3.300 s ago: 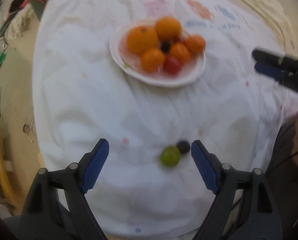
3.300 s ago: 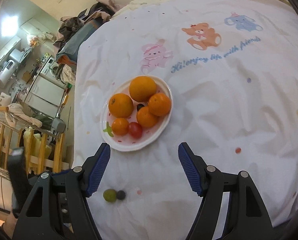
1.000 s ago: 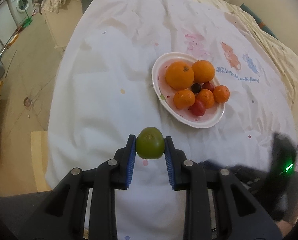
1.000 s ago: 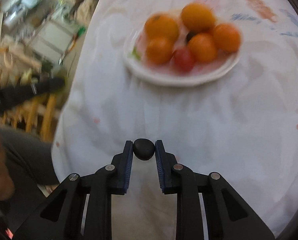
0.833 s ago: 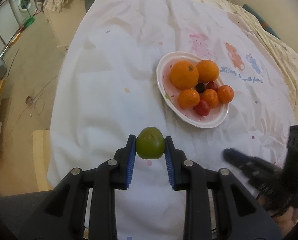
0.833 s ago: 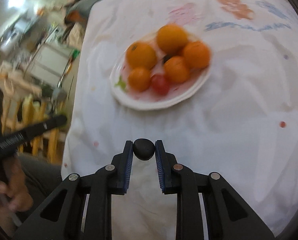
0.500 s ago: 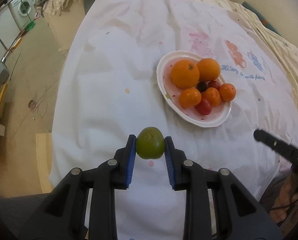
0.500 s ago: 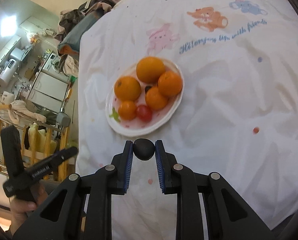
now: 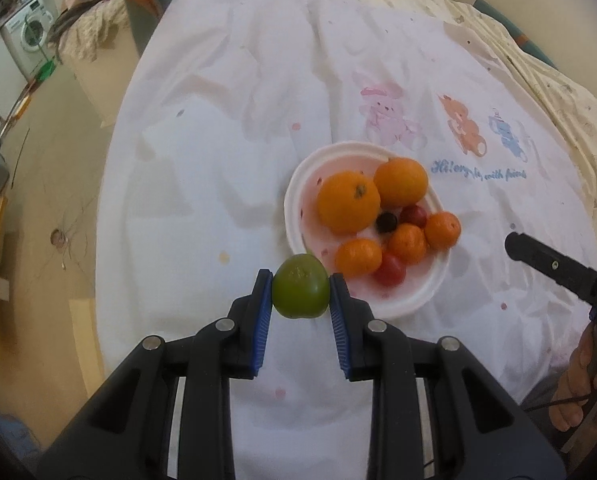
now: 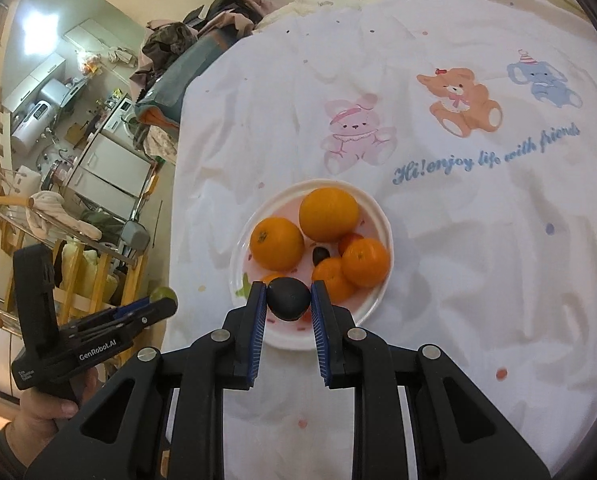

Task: Organize fruits
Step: 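Lower the lime and dark plum onto the plate and open both tools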

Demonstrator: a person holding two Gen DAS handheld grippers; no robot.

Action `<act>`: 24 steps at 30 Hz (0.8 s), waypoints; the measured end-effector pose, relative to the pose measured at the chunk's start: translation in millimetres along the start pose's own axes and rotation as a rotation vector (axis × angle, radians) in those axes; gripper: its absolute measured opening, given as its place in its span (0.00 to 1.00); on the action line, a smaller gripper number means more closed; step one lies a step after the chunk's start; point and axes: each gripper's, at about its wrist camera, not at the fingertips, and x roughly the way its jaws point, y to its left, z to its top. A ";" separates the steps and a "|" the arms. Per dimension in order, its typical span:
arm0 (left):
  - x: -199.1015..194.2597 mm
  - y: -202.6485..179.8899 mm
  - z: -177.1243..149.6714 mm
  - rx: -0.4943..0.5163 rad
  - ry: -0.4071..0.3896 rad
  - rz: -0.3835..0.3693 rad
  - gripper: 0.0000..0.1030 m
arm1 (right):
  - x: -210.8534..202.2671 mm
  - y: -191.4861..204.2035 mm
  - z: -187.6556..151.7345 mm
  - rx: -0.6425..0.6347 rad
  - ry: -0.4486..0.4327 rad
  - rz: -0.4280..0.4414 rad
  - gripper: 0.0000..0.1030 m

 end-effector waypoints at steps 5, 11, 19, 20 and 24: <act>32.2 -0.6 19.5 -0.019 0.041 -0.007 0.24 | 28.5 -8.4 10.3 0.014 0.045 -0.003 0.23; 61.3 -5.7 23.8 0.009 0.066 0.002 0.24 | 59.1 -15.8 17.1 0.013 0.095 -0.009 0.23; 78.7 -8.2 26.7 -0.005 0.103 -0.025 0.24 | 83.2 -19.7 25.1 0.013 0.128 0.010 0.23; 79.9 -8.6 25.9 0.000 0.103 -0.022 0.24 | 85.9 -19.6 26.2 0.012 0.131 0.014 0.23; 85.1 -11.5 24.2 0.022 0.110 -0.010 0.24 | 96.9 -19.1 26.8 0.014 0.154 0.033 0.23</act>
